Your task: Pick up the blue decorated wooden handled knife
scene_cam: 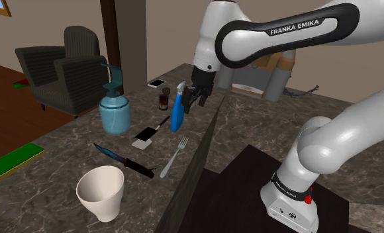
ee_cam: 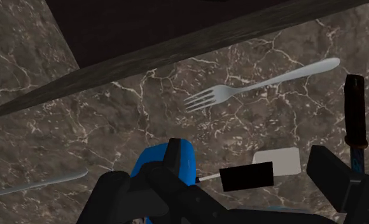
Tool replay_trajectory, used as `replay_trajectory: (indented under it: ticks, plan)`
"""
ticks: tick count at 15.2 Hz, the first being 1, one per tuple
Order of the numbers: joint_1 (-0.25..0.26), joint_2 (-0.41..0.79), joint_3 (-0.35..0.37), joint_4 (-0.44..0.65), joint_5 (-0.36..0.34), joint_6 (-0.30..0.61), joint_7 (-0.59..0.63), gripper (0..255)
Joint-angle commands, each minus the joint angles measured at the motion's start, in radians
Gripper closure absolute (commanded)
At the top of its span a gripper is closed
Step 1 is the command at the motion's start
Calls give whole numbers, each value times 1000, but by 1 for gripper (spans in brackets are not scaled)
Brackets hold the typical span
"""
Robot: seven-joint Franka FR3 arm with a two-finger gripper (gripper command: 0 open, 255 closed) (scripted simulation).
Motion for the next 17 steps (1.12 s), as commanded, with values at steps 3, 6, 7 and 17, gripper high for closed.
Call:
replay_trajectory:
  ticks: [3, 6, 7, 17]
  plan:
    - [7, 115, 87, 31, -8, 93, 109, 0]
    - [3, 216, 148, 71, -39, 156, 195, 0]
    - [1, 252, 168, 87, -55, 176, 226, 0]
    - [45, 662, 275, 328, -359, 284, 600, 0]
